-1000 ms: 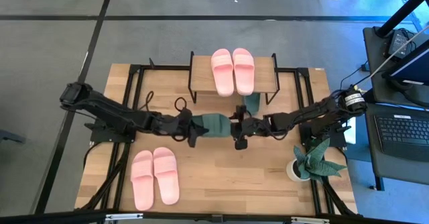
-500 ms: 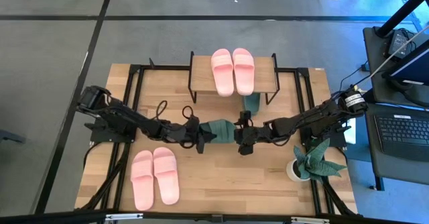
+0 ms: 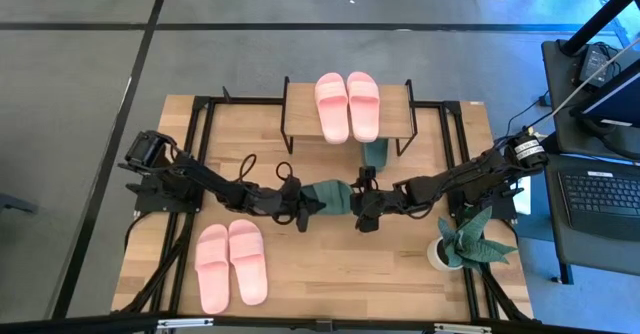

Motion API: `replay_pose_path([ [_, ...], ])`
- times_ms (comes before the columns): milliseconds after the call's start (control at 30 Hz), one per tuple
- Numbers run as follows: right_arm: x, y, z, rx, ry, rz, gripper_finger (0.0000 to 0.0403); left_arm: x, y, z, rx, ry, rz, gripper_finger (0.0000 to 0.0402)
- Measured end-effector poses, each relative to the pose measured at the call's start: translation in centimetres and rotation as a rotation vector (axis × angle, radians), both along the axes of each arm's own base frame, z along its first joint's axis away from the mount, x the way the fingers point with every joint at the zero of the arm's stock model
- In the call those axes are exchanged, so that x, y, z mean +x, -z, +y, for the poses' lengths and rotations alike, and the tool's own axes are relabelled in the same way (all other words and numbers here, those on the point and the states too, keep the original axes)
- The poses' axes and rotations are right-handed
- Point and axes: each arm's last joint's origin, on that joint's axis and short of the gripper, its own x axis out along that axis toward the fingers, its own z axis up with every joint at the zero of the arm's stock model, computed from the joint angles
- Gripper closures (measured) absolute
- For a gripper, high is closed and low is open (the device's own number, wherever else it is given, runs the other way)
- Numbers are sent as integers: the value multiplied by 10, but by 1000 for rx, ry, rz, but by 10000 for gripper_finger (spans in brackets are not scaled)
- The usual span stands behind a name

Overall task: Pick and place slides into the shelf
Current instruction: Put the green slipper under the shelf

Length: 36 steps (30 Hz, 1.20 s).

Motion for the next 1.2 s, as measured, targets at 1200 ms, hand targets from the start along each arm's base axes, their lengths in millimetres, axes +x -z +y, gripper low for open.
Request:
replay_pose_path([
  [1200,-24,-4,-7,81,197,135,157,-1,17,28,53,-2,203,234],
])
